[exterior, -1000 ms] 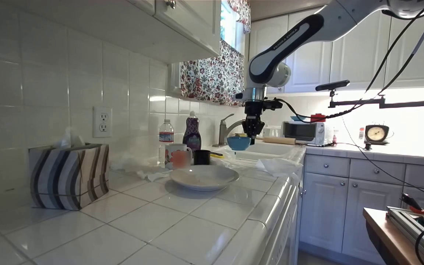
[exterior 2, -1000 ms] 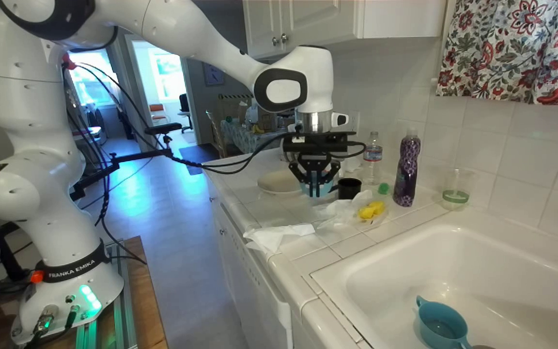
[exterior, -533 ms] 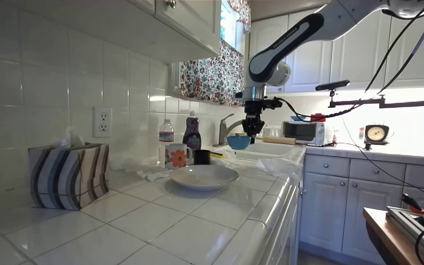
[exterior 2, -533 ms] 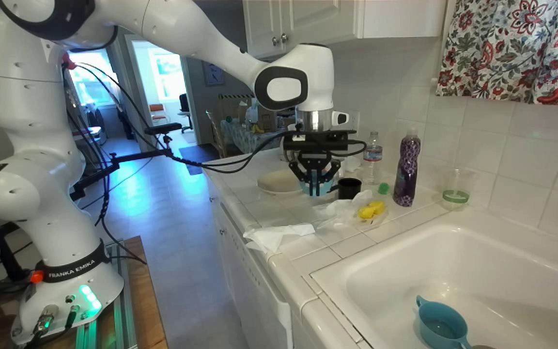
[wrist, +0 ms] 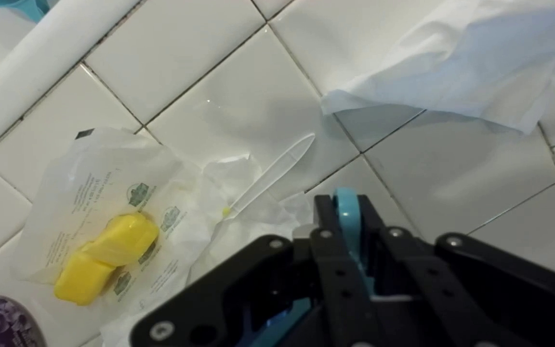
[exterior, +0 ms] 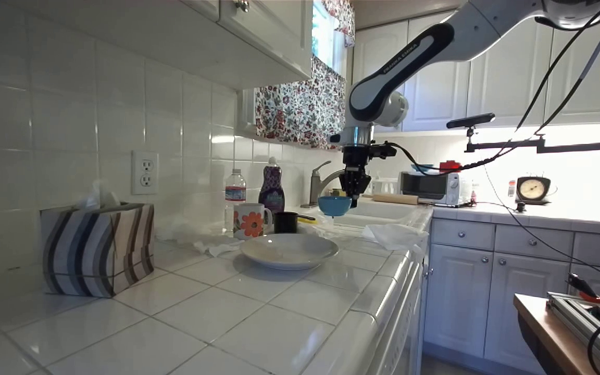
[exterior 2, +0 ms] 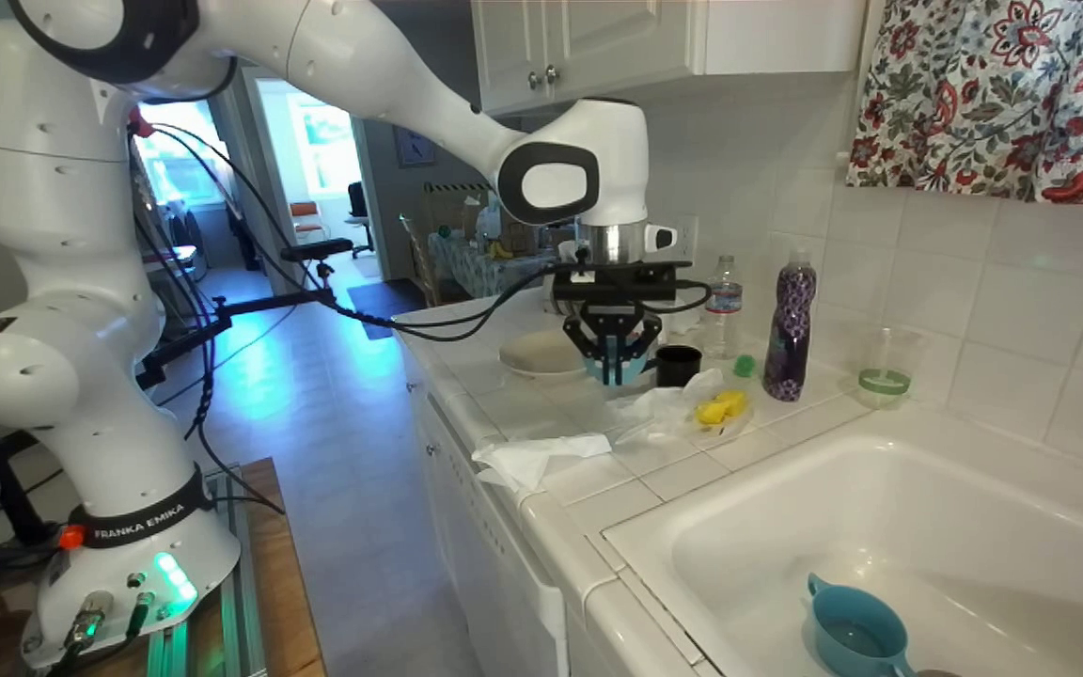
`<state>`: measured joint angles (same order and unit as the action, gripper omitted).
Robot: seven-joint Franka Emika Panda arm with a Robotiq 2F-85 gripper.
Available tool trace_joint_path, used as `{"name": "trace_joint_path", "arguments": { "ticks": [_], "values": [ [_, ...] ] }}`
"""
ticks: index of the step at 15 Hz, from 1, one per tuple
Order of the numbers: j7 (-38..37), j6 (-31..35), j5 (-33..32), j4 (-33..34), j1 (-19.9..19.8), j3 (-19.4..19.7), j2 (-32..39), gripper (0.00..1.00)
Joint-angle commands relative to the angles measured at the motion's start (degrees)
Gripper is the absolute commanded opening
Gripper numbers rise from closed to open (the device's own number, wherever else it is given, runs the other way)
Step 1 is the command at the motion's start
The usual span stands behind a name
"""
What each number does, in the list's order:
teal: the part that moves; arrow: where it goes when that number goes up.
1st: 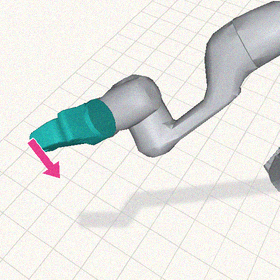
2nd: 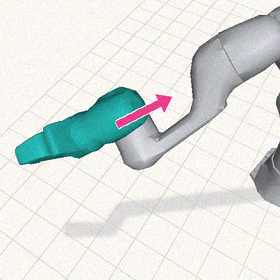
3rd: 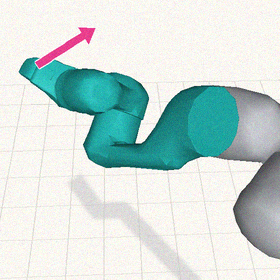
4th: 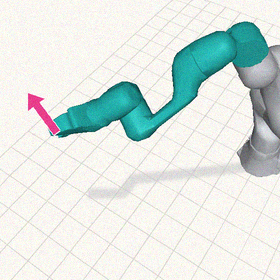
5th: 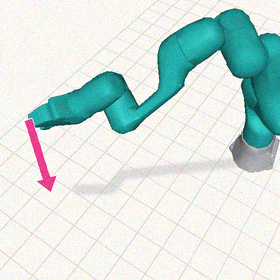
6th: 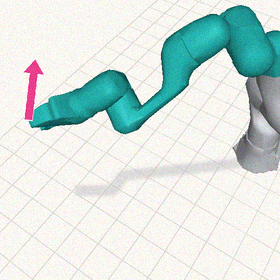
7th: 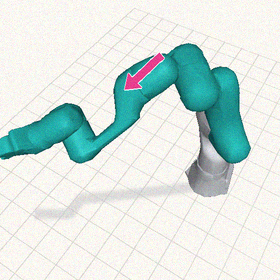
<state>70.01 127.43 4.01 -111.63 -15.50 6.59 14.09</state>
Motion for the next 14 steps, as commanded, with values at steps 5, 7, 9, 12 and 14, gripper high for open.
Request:
{"name": "trace_joint_path", "arguments": {
  "ticks": [5,7,9,12,14],
  "values": [
    [-0.38,1.34,0.74,4.68,0.4,-0.94,3.43,0.03],
    [-0.34,1.22,0.94,6.07,0.42,-1.25,4.22,0.03],
    [-0.26,1.05,1.08,7.48,0.48,-1.64,5.04,0.03],
    [-0.15,0.59,1.55,9.63,0.44,-2.39,6.49,0.03],
    [-0.04,0.22,1.83,11.08,0.35,-2.93,7.56,0.03]
  ]
}}
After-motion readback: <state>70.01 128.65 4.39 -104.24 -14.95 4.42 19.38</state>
